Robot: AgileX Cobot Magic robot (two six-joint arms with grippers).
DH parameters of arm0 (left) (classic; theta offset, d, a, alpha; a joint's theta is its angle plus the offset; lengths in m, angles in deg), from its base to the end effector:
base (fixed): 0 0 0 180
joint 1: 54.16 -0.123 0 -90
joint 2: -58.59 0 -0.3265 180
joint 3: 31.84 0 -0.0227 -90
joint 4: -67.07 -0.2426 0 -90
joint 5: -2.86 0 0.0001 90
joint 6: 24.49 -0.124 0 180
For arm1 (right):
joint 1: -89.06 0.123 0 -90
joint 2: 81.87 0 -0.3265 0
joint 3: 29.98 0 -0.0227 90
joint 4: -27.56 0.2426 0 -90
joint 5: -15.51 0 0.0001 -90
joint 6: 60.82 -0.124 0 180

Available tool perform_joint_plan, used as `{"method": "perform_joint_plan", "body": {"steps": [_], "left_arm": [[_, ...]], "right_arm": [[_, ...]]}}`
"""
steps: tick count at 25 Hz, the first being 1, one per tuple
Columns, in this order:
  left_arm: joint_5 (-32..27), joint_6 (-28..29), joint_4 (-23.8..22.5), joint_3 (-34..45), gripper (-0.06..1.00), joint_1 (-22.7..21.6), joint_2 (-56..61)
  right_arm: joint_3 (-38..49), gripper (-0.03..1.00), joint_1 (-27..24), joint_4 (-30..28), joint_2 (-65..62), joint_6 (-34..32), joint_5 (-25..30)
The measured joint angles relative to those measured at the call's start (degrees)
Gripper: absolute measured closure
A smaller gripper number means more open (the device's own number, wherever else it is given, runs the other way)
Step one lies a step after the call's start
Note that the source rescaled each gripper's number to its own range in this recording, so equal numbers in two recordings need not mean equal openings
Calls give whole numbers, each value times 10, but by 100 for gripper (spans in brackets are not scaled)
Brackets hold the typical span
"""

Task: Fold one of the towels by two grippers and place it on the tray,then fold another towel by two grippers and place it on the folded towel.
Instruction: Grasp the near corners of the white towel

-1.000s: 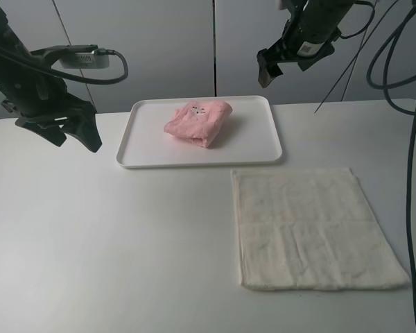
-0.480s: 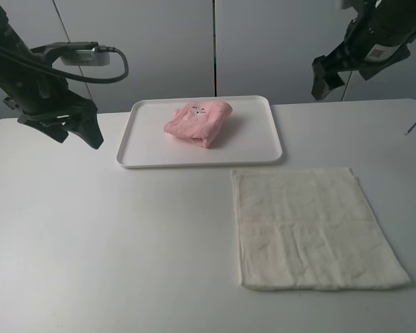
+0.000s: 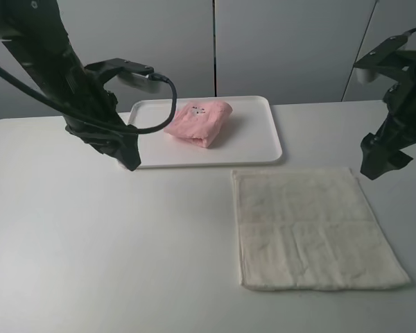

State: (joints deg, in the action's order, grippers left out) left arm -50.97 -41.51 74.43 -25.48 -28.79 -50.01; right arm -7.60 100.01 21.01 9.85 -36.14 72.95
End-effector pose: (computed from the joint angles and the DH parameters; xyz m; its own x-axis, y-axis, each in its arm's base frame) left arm 0.3180 -0.1650 0.2297 -0.7666 0.6048 -0.2157 0.6280 0.7762 -0.0554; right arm 0.2565 0.0375 0.2490 -0.7726 -0.6288 -0.0873 -0.6131 0.7747 -0.1547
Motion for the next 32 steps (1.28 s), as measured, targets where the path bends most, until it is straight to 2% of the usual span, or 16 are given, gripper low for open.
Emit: {"method": "perform_joint_plan", "body": {"steps": [2,7,11,16,21,25,32], "left_arm": [[0,-10,-7,0,1,28,-13],[8,-38,-28,0,1,107,-35],[33,-41,-42,0,1,159,-41],[84,-55,-62,0,1,202,-41],[92,-66,-64,0,1,224,-43],[94,-94,-64,0,1,250,-58],[107,-101,-66,-1,1,317,-103]], "right_arm": [[3,-3,0,12,0,42,12],[16,-3,0,66,-1,259,53],[47,-3,0,117,-3,369,63],[112,-3,0,159,-12,428,26],[171,-3,0,162,-50,481,-38],[204,-3,0,145,-63,502,-84],[212,-3,0,90,-66,513,-90]]}}
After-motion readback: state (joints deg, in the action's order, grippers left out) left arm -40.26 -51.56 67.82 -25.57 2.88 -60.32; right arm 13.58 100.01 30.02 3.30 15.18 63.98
